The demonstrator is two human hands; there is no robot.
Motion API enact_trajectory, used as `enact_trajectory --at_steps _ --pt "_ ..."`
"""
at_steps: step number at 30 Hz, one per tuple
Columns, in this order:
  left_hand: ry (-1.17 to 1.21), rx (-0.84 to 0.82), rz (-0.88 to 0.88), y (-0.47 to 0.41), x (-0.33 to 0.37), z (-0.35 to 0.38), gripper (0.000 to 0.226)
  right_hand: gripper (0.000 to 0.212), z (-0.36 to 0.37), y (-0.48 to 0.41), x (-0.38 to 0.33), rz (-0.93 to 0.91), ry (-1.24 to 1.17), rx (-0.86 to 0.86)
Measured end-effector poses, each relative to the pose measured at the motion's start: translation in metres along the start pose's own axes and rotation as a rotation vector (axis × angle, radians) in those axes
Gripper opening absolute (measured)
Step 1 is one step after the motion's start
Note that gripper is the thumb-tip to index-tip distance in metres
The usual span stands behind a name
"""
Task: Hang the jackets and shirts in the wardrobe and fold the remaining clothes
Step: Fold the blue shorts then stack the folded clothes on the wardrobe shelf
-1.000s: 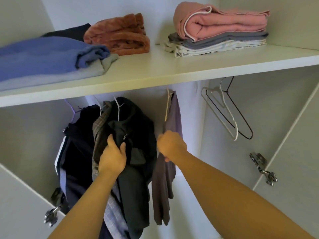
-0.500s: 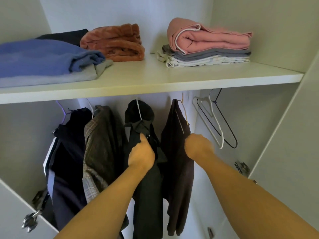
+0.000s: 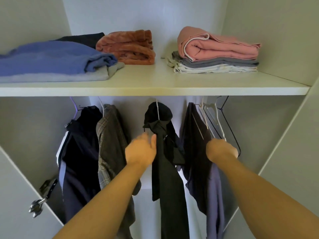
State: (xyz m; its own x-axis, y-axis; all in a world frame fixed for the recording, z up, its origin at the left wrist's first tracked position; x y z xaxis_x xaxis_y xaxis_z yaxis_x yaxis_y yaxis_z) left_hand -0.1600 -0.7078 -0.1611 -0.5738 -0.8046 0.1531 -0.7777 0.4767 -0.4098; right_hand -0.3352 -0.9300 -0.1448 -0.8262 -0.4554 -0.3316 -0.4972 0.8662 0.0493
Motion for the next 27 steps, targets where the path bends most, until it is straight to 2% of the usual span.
enact_trajectory --at_steps 2,3,5,7,9,13,20,24,27 --pt "-0.185 0.247 -0.075 -0.003 -0.05 -0.011 0.048 0.026 -0.003 0.005 -0.003 -0.02 0.008 0.061" --pt "-0.234 0.25 -0.146 -0.005 -0.075 -0.014 0.055 0.028 -0.004 0.008 -0.006 -0.033 0.014 0.102" --pt "-0.203 0.009 -0.282 -0.012 -0.114 -0.012 0.07 0.03 -0.007 0.016 -0.02 -0.092 0.007 0.185" --pt "-0.173 -0.228 -0.325 -0.017 -0.133 0.003 0.076 0.029 -0.006 0.026 -0.04 -0.19 -0.021 0.246" --pt "-0.241 -0.313 -0.26 -0.015 -0.137 0.019 0.088 0.029 -0.004 0.035 -0.062 -0.277 -0.062 0.263" --pt "-0.242 -0.266 -0.177 -0.013 -0.12 0.032 0.099 0.033 0.011 0.052 -0.098 -0.388 -0.081 0.239" --pt "-0.235 -0.277 -0.077 -0.011 -0.084 0.037 0.094 0.029 0.038 0.077 -0.127 -0.353 -0.098 0.196" --pt "-0.181 -0.235 -0.073 -0.007 -0.094 0.034 0.088 0.025 0.045 0.094 -0.13 -0.334 -0.117 0.219" --pt "-0.229 -0.182 -0.078 0.011 -0.113 0.012 0.073 0.027 0.046 0.111 -0.132 -0.344 -0.114 0.203"
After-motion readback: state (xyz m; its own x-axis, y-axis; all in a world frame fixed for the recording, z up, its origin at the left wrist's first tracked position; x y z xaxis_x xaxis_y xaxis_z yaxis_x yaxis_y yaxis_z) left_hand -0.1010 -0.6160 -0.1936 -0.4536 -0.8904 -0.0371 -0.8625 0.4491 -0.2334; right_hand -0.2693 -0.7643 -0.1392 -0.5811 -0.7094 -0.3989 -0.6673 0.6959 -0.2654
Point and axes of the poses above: each hand's wrist, its own y-axis away from the middle knuckle, its own z-axis out of the palm, x = y × z, the point moved 3 cm from there along -y, towards the middle knuckle, and after that the axes turned 15 degrees about -y, right-handed, at the moved point
